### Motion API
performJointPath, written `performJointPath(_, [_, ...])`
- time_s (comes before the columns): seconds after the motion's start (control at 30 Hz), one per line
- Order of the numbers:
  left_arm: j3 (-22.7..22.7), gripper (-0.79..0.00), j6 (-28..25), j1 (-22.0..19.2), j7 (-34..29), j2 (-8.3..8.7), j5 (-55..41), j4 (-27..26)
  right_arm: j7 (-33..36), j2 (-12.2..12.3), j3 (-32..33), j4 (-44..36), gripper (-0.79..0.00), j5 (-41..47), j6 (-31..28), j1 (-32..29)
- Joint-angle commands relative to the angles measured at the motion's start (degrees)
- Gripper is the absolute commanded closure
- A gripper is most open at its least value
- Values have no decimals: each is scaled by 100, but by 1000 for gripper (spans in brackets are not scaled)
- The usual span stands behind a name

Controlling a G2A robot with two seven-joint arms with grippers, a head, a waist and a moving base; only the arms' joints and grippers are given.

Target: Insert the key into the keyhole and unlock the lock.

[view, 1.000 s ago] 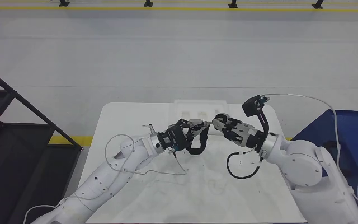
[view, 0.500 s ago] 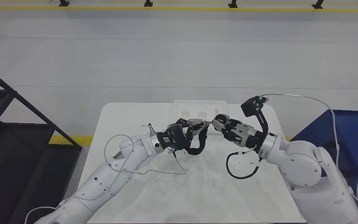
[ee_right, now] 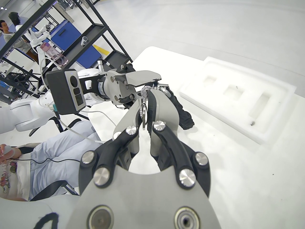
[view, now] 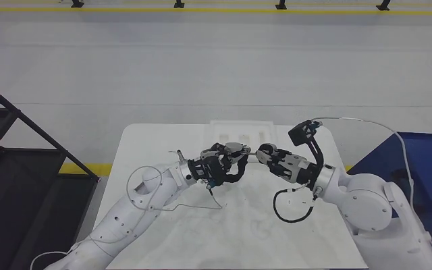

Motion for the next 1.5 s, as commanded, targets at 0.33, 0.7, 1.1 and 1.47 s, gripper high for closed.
performJointPath(0.33, [-28,0,-23,40,-48,-48,219,-33,16,-4,-56,71,0,-46,-7,42])
performJointPath(0.7, [-90,0,-204,58,-87,-87,207,-31,-5,-23,-156,281,0,-117,-14,256])
performJointPath(1.1, [-156,0,-338,77,-96,-123,220,-41,164,-58,-346,693,0,-33,-87,734])
performJointPath(1.47, [-263,0,-398,110,54,-159,7,153,195,-50,-288,655,0,46,-97,689])
